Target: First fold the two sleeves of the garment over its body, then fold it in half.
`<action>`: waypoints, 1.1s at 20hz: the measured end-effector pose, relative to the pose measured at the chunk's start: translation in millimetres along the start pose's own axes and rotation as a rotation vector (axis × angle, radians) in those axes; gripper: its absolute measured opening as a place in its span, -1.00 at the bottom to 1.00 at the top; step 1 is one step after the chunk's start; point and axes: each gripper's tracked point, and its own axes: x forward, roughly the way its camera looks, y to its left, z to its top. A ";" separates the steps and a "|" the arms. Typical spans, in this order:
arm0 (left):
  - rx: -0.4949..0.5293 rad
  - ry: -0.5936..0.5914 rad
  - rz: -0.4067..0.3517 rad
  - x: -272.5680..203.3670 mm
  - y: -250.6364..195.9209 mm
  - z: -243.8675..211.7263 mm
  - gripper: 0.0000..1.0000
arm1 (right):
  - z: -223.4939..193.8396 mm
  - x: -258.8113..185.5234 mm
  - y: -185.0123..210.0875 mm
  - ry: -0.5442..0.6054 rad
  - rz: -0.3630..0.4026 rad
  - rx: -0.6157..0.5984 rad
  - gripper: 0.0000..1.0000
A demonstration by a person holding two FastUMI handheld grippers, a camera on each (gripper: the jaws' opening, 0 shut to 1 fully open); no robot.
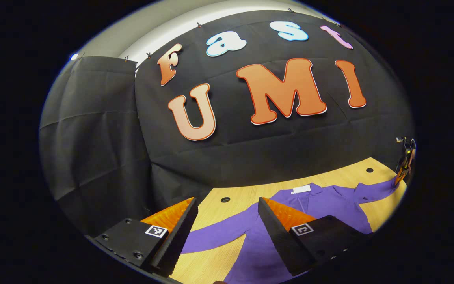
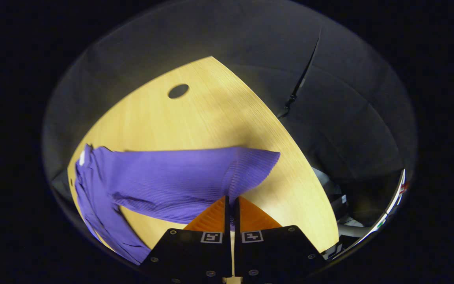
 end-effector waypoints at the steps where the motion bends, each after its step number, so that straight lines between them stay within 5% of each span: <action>1: 0.000 0.001 -0.014 4.4 -0.7 -0.9 0.96 | 6.8 -11.9 9.8 -0.025 0.011 -0.014 -0.94; 10: -0.061 -0.023 -0.079 26.5 17.8 -8.6 0.96 | 24.5 -106.0 137.1 -0.152 0.149 -0.162 -0.94; 22: -0.116 0.023 0.052 42.1 105.5 -51.5 0.96 | -2.3 -173.1 335.8 -0.204 0.322 -0.457 -0.94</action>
